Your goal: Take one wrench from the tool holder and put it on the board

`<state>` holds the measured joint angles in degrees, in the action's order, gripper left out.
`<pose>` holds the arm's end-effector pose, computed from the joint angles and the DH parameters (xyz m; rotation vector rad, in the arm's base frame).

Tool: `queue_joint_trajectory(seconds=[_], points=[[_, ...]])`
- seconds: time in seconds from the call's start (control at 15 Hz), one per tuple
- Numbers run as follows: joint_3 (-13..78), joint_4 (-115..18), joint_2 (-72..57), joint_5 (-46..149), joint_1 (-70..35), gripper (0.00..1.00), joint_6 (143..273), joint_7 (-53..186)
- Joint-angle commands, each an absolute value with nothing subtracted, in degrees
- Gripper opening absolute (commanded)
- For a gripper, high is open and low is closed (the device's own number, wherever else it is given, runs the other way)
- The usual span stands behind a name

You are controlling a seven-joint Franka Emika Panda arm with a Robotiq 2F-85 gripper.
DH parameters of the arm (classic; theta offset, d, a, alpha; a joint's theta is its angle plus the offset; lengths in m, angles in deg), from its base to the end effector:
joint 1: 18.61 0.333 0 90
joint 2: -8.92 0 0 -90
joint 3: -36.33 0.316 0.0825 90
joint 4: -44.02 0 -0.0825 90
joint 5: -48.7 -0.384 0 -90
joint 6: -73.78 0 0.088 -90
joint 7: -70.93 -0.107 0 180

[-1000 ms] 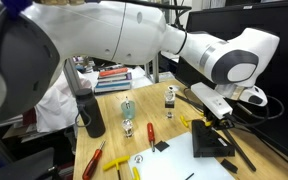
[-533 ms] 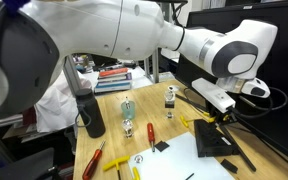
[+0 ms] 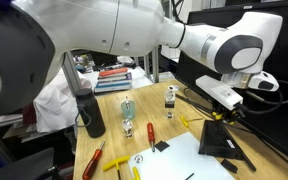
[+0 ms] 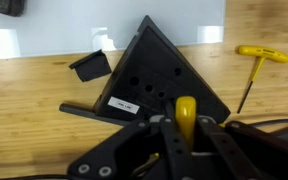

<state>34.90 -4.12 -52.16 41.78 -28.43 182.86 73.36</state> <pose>0.7821 -0.1379 0.2583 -3.0373 0.2752 -0.0130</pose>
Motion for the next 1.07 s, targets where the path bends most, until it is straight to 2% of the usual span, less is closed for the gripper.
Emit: queue_joint_trajectory(seconds=[0.0, 0.47, 1.0], points=[[35.28, -6.77, -49.81, 41.60, -28.81, 0.03, 185.41, 75.44], [36.28, -10.00, -47.89, 40.59, -29.60, 0.03, 184.44, 78.64], [39.41, -20.38, -41.41, 36.33, -32.24, 0.03, 178.50, 86.81]])
